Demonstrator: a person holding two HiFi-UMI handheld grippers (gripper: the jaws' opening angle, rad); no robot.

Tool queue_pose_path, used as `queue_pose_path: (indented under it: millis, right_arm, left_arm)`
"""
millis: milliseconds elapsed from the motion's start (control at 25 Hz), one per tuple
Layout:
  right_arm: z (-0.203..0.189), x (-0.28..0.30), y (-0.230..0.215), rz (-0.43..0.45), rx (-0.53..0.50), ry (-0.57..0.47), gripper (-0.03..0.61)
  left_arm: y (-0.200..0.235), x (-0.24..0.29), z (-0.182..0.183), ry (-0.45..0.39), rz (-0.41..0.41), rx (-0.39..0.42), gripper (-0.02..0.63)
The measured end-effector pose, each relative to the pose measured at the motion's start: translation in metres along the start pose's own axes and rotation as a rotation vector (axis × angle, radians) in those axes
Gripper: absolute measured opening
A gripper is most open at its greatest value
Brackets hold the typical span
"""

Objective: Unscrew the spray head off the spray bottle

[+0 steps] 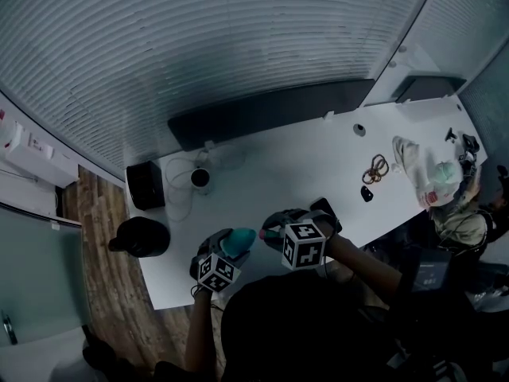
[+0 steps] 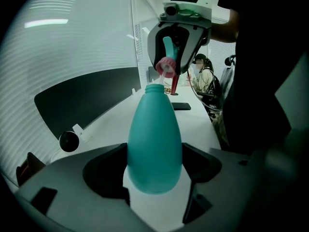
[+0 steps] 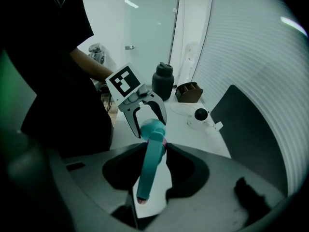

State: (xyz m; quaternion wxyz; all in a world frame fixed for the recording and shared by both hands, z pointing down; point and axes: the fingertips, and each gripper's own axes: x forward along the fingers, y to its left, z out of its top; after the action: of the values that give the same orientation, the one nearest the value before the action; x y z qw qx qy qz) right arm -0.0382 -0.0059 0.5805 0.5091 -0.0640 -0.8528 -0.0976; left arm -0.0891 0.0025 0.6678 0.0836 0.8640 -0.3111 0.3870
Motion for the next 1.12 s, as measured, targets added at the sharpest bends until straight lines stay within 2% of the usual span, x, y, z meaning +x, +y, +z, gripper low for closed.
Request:
queue_pose_path:
  millis: [200, 360, 520, 640, 760, 920, 1000, 1120]
  right_arm:
    - [-0.005, 0.001, 0.001, 0.0, 0.033, -0.011, 0.13]
    - [-0.006, 0.007, 0.002, 0.005, 0.054, -0.012, 0.13]
    - [-0.011, 0.016, 0.002, 0.011, 0.082, -0.031, 0.13]
    - [-0.017, 0.013, 0.003, 0.011, 0.093, -0.053, 0.131]
    - [-0.026, 0.003, 0.003, 0.007, 0.115, -0.076, 0.13]
    - [-0.034, -0.012, -0.001, 0.026, 0.211, -0.184, 0.131]
    - [-0.04, -0.018, -0.001, 0.04, 0.232, -0.2, 0.13]
    - [-0.049, -0.024, -0.002, 0.045, 0.263, -0.228, 0.13]
  left_arm:
    - [-0.002, 0.003, 0.0, -0.017, 0.008, -0.002, 0.359]
    - [-0.003, 0.014, 0.0, -0.093, 0.017, -0.023, 0.359]
    - [-0.006, 0.029, -0.005, -0.197, 0.017, -0.085, 0.359]
    - [-0.009, 0.03, -0.012, -0.222, 0.026, -0.103, 0.357]
    - [-0.004, 0.022, -0.019, -0.223, 0.061, -0.119, 0.356]
    - [0.013, 0.01, -0.027, -0.255, 0.123, -0.211, 0.354]
    - [0.02, 0.006, -0.03, -0.271, 0.148, -0.253, 0.354]
    - [0.03, 0.003, -0.036, -0.324, 0.194, -0.257, 0.353]
